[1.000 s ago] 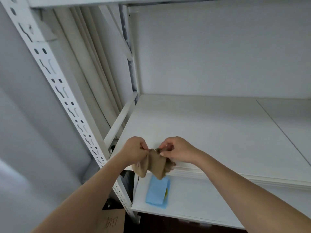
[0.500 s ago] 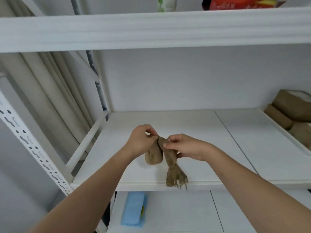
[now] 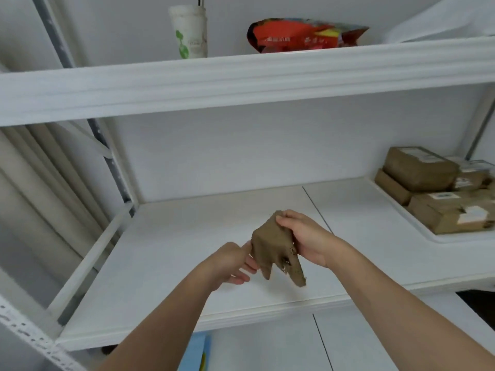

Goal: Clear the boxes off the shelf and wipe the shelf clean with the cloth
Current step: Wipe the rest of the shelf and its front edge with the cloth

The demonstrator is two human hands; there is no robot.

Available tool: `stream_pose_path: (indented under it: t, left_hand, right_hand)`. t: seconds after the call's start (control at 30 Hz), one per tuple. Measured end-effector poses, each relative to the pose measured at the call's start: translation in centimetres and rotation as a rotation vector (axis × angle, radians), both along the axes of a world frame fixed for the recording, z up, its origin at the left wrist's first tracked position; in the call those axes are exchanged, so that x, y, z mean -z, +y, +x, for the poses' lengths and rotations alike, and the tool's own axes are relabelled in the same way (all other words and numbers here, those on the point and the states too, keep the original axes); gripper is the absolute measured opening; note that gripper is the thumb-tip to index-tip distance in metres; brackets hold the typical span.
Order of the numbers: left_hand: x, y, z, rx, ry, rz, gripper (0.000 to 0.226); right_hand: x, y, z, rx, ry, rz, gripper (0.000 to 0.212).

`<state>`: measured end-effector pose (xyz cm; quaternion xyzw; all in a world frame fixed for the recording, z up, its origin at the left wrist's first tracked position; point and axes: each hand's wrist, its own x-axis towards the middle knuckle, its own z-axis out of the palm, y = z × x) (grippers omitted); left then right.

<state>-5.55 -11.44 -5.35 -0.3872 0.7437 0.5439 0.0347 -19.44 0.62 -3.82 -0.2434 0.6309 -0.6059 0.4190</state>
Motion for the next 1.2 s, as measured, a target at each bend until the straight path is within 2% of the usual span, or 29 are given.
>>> stream_pose_path:
  t: [0.07, 0.23, 0.4, 0.63, 0.83, 0.9, 0.97, 1.2]
  left_hand:
    - [0.4, 0.6, -1.0, -0.012, 0.033, 0.064, 0.06]
    - [0.6, 1.9, -3.8, -0.15, 0.28, 0.267, 0.034]
    - [-0.2, 2.8, -5.3, -0.259, 0.427, 0.36, 0.027]
    - [-0.7, 3.0, -6.3, -0.263, 0.492, 0.325, 0.023]
    - [-1.9, 2.7, -6.7, -0.224, 0.464, 0.227, 0.006]
    - [-2.1, 2.4, -6.9, -0.238, 0.449, 0.172, 0.011]
    - [-2.1, 2.1, -7.2, -0.267, 0.44, 0.142, 0.007]
    - [-2.4, 1.1, -7.6, -0.357, 0.456, 0.095, 0.036]
  right_hand:
    - [0.0, 0.6, -0.5, 0.033, -0.026, -0.024, 0.013]
    - [-0.1, 2.7, -2.2, 0.067, -0.027, -0.065, 0.019]
    - [-0.4, 4.3, -3.6, 0.087, 0.009, -0.048, 0.021]
    - [-0.1, 5.9, -5.5, 0.237, 0.077, 0.015, 0.016]
    - [0.0, 6.4, -6.7, 0.344, 0.133, 0.08, 0.023]
    - [-0.1, 6.4, -6.8, 0.37, 0.157, 0.089, 0.028]
    - [-0.3, 6.3, -6.8, 0.384, 0.188, 0.089, 0.032]
    - [-0.8, 5.9, -6.6, 0.295, 0.296, 0.104, 0.021]
